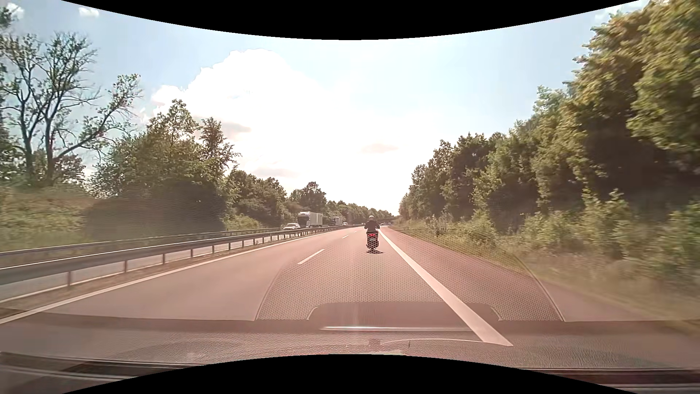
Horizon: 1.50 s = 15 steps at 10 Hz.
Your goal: Follow the waypoints while adhering to traffic rules and regulations
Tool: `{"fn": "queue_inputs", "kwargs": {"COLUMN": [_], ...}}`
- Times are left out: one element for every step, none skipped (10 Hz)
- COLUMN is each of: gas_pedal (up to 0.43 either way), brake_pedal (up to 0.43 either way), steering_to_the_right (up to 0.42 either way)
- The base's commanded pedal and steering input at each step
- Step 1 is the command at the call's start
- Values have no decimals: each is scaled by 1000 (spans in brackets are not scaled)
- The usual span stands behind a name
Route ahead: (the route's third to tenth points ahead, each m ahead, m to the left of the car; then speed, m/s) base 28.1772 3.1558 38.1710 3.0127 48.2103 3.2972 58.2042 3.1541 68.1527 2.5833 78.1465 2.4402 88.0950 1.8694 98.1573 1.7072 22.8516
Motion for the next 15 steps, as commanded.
{"fn": "queue_inputs", "kwargs": {"gas_pedal": [228,228,228,228,228,240,240,248,248,248,248,248,248,248,248], "brake_pedal": [12,12,12,12,12,12,12,12,12,12,12,12,12,12,12], "steering_to_the_right": [0,1,0,0,0,0,0,0,0,0,0,0,0,0,1]}}
